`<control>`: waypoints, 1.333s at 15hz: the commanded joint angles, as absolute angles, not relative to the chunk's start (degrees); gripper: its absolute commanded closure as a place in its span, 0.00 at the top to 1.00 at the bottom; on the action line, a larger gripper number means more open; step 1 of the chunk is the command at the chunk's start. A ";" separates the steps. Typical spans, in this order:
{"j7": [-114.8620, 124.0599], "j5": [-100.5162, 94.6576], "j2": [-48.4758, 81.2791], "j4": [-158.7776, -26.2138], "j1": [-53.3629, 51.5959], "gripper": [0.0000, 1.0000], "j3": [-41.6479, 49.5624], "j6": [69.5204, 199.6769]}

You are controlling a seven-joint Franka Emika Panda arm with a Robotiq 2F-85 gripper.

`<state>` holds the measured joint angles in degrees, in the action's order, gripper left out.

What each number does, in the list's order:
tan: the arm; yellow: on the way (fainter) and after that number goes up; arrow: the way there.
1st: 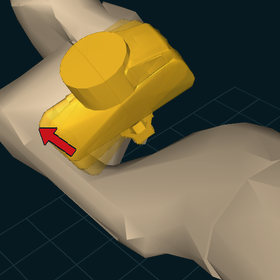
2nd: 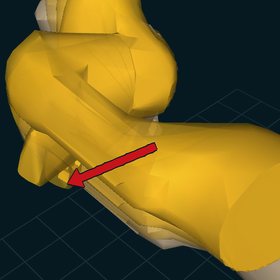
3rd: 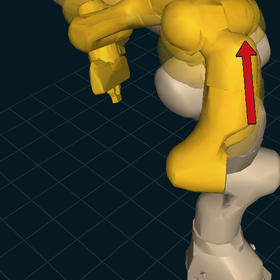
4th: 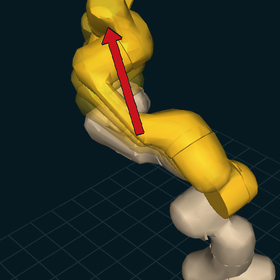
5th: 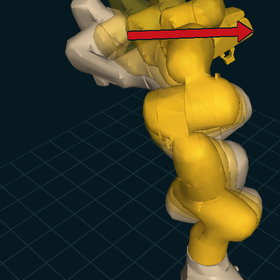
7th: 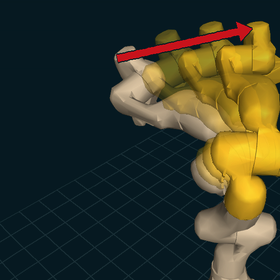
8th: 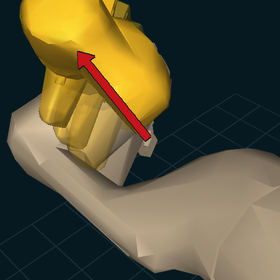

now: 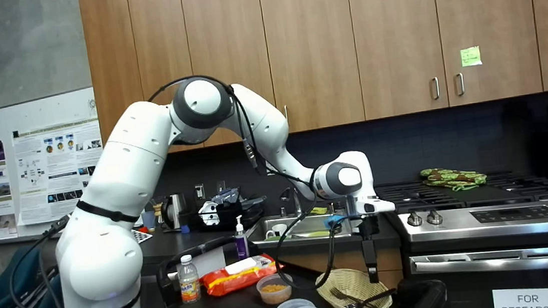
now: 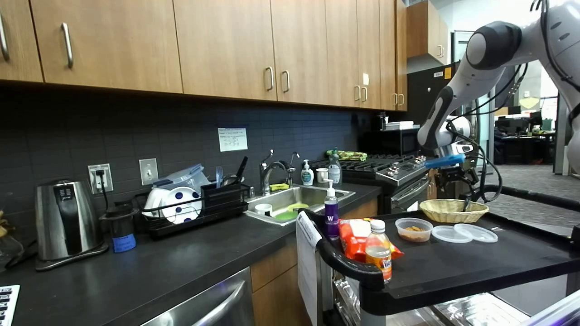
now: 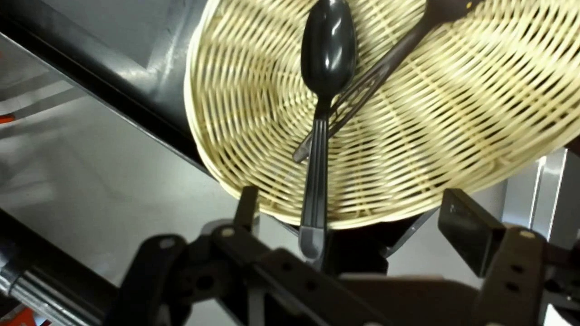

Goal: Remove the black spoon from the basket.

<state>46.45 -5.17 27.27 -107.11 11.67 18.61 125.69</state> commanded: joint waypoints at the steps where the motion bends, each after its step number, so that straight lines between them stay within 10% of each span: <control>1: 47.62 -5.32 29.96 -104.44 12.22 1.00 20.12 126.04; 20: 41.26 -5.13 19.35 -115.61 12.01 1.00 20.56 134.23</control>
